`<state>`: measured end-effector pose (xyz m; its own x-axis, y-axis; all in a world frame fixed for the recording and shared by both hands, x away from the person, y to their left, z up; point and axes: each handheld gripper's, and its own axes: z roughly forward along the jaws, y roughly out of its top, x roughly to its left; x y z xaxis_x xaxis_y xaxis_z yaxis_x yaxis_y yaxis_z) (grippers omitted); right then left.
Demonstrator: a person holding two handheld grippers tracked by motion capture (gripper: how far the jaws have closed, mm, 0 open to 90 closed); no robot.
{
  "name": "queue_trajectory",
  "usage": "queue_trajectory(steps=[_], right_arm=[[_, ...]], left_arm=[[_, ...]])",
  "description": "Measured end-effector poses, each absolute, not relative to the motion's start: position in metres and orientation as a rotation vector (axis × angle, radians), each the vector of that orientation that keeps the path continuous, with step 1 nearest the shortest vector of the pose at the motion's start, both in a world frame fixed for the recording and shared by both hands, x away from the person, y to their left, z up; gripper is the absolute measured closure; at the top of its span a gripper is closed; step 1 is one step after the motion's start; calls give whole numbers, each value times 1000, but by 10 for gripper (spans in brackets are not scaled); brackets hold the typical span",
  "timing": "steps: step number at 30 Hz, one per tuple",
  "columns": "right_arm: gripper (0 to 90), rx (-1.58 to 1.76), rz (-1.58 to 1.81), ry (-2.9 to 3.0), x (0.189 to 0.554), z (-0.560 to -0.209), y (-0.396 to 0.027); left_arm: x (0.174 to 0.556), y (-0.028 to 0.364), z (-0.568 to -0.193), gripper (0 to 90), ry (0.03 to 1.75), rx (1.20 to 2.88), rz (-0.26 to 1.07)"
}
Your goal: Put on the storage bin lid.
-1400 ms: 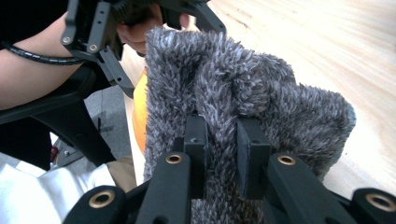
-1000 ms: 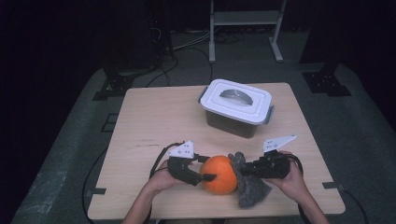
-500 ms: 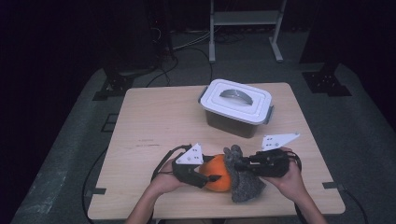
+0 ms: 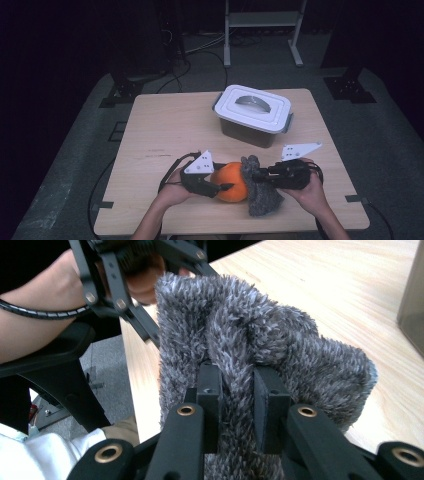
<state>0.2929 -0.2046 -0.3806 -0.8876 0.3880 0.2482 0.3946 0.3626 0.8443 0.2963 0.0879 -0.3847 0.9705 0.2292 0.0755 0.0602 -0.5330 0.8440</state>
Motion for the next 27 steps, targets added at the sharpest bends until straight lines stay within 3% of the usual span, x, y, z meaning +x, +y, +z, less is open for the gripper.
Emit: queue_trajectory(steps=[3, 10, 13, 22, 27], right_arm=[[759, -734, -1589, -2601, 292, -382, -201], [759, -777, -1537, -2598, 298, -393, -208], [759, -788, -1534, -2596, 299, -395, -210], [758, -822, -1499, -2611, 302, -402, -214], [757, -843, -1482, -2608, 304, -404, -218]], left_arm=[[296, 83, -391, 390, 204, 2145, 205], [300, 79, -396, 201, 221, 2108, 172], [301, 79, -398, 181, 229, 2103, 160], [304, 84, -400, 199, 220, 2091, 100], [303, 87, -399, 387, 218, 2080, 120]])
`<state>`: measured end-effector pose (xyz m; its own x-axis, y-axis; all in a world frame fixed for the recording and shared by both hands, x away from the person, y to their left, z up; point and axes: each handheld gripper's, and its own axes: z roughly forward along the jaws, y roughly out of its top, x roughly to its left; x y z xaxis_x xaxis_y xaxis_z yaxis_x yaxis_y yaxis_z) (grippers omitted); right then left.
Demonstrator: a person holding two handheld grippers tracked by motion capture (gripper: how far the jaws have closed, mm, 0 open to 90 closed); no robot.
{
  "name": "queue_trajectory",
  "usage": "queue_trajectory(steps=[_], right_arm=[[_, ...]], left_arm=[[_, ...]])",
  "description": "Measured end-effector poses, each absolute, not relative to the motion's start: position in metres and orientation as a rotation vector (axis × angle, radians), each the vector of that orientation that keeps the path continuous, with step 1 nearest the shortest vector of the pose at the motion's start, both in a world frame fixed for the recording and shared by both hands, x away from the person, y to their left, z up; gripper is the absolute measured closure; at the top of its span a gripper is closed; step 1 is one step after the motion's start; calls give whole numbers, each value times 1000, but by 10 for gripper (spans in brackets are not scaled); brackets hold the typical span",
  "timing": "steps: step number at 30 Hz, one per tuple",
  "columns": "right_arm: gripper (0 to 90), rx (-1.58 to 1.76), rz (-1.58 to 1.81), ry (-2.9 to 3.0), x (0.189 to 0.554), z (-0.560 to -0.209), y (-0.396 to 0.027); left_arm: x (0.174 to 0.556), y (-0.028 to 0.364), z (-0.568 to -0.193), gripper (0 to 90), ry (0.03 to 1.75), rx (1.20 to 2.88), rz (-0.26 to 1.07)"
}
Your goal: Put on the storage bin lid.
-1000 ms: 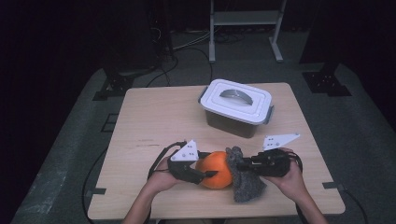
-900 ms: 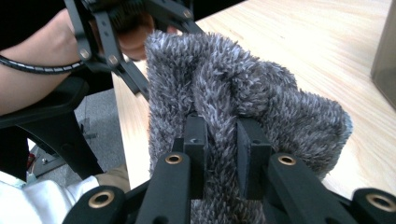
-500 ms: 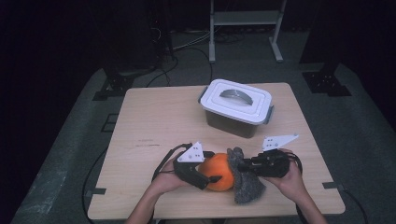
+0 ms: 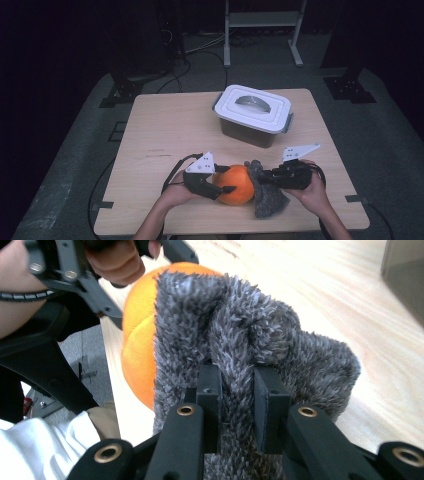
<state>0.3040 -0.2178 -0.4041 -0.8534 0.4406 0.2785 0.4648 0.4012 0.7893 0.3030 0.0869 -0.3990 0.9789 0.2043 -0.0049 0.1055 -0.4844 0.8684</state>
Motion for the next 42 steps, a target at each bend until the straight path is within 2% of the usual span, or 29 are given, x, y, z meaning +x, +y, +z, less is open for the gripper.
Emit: queue_trajectory(steps=[6, 8, 12, 14, 15, 19, 22, 25, 26, 27, 28, 31, 34, 35, 38, 41, 42], right_arm=[[759, -826, -1590, -2594, 299, -382, -222], [759, -770, -1652, -2585, 292, -368, -217], [759, -733, -1632, -2624, 289, -366, -206], [759, -737, -1570, -2659, 290, -374, -201], [761, -744, -1544, -2641, 293, -381, -201], [762, -778, -1534, -2625, 296, -387, -208], [762, -812, -1527, -2616, 298, -391, -216], [761, -849, -1521, -2605, 300, -395, -223], [761, -849, -1521, -2605, 300, -395, -223], [761, -858, -1515, -2604, 301, -396, -226], [760, -887, -1502, -2615, 303, -399, -231], [759, -920, -1484, -2613, 305, -402, -237], [759, -929, -1480, -2598, 306, -404, -239], [759, -931, -1475, -2597, 307, -405, -239], [759, -925, -1476, -2592, 307, -405, -239], [759, -914, -1474, -2592, 307, -405, -238], [759, -913, -1472, -2593, 306, -405, -238]], left_arm=[[303, 89, -395, 448, 239, 2064, 136], [301, 87, -391, 452, 241, 2064, 153], [299, 81, -391, 446, 231, 2073, 166], [299, 78, -394, 417, 222, 2089, 161], [299, 77, -396, 340, 218, 2090, 150], [303, 78, -399, 181, 231, 2102, 140], [307, 77, -407, 148, 252, 2131, 123], [307, 76, -411, 166, 241, 2136, 102], [307, 76, -411, 206, 241, 2136, 102], [306, 77, -410, 206, 220, 2137, 99], [304, 78, -409, 277, 194, 2130, 79], [303, 78, -408, 312, 170, 2117, 58], [303, 77, -409, 261, 173, 2121, 63], [305, 74, -410, 195, 212, 2134, 86], [307, 72, -415, 103, 243, 2155, 103], [311, 70, -422, 104, 254, 2158, 58], [311, 71, -422, 188, 237, 2153, 55]])
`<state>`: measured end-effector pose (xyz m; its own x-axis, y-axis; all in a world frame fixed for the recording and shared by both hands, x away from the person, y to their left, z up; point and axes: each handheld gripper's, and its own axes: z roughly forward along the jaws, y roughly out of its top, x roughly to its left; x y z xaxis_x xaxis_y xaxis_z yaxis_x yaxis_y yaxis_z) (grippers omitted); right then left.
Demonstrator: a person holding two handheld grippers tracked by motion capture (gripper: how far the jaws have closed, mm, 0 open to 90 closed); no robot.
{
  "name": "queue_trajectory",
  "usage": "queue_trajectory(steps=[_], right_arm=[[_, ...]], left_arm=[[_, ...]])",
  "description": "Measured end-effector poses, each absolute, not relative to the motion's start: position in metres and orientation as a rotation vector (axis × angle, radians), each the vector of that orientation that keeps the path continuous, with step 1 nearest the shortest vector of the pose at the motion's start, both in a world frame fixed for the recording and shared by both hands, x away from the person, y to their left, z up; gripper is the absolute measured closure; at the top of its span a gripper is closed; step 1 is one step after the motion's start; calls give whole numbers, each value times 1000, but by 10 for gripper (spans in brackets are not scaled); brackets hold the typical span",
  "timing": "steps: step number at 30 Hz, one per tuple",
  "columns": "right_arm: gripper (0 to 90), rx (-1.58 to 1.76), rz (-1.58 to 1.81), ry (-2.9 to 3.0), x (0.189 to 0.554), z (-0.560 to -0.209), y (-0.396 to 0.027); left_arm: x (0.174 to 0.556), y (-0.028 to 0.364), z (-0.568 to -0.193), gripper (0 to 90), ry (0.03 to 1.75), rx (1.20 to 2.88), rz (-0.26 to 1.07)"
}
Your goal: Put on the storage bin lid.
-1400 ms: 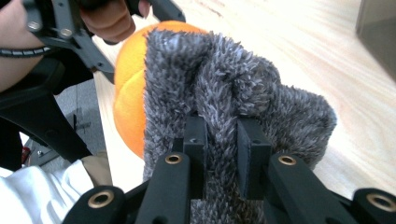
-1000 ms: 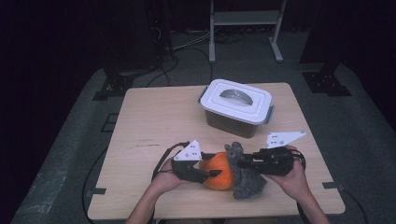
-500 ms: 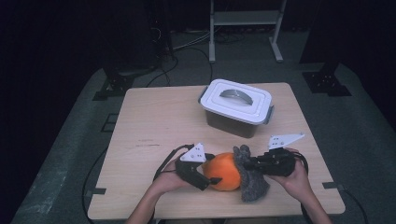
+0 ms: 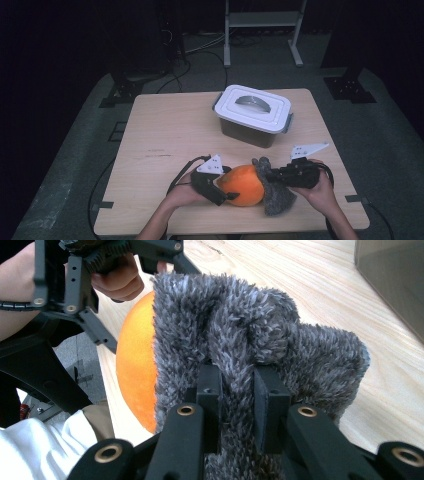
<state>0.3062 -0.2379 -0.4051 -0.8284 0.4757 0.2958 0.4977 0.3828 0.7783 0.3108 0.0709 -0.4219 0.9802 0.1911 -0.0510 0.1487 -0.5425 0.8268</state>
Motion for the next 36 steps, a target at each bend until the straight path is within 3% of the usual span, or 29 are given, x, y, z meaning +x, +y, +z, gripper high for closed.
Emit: queue_trajectory(steps=[3, 6, 13, 23, 27, 36], right_arm=[[760, -909, -1474, -2588, 306, -404, -238], [763, -888, -1510, -2574, 304, -396, -239], [764, -798, -1581, -2591, 297, -379, -224], [762, -895, -1435, -2575, 310, -411, -227], [762, -912, -1501, -2547, 311, -404, -229], [761, -925, -1512, -2535, 314, -406, -219]], left_arm=[[307, 74, -417, 350, 214, 2155, 107], [304, 77, -409, 404, 180, 2168, 150], [300, 76, -406, 432, 149, 2196, 202], [306, 91, -400, 455, 239, 2147, 239], [306, 93, -397, 453, 261, 2159, 305], [301, 87, -395, 397, 164, 2163, 156]])
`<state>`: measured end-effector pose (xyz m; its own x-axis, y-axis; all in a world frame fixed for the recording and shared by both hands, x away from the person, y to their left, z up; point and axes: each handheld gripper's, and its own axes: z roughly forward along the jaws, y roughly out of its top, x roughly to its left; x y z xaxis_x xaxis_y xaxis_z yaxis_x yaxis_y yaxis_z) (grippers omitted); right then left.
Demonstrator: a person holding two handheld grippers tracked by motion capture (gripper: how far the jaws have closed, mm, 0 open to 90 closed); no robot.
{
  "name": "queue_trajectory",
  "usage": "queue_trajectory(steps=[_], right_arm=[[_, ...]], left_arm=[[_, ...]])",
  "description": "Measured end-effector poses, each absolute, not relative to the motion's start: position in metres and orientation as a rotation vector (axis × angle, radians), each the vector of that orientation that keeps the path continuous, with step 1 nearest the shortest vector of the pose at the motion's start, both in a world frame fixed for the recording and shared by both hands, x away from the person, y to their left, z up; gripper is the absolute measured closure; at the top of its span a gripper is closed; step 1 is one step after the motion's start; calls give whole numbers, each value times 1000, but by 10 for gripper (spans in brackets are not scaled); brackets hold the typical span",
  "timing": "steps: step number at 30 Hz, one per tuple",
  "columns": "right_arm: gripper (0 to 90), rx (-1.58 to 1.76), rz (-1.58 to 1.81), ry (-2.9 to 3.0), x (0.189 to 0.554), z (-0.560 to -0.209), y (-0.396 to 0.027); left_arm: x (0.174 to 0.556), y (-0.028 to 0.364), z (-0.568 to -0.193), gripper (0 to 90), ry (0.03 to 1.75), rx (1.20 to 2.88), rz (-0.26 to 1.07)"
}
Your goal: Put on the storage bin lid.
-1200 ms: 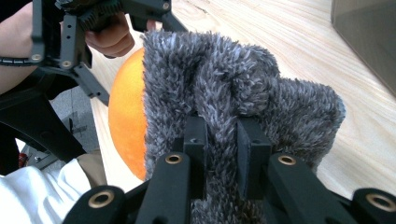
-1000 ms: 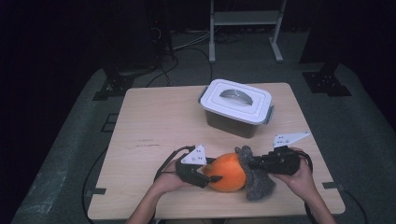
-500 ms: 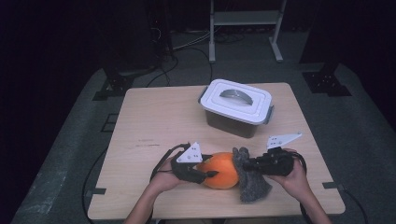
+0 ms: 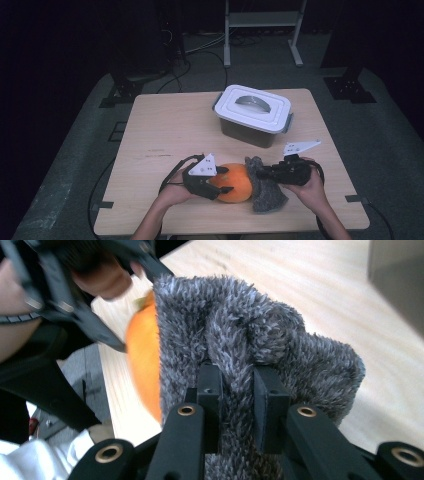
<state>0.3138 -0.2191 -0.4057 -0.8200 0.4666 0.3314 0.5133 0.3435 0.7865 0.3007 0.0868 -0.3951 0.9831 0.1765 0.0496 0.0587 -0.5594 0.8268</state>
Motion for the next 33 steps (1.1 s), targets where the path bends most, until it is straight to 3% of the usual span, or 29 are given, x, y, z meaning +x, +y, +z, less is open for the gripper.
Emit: queue_trajectory(steps=[6, 20, 33], right_arm=[[757, -860, -1410, -2548, 310, -415, -211], [751, -814, -1346, -2553, 305, -420, -210], [751, -712, -1318, -2573, 299, -419, -206]], left_arm=[[303, 88, -395, 339, 206, 2146, 170], [302, 88, -402, 347, 136, 2211, -55], [308, 88, -401, 318, 234, 2156, 56]])
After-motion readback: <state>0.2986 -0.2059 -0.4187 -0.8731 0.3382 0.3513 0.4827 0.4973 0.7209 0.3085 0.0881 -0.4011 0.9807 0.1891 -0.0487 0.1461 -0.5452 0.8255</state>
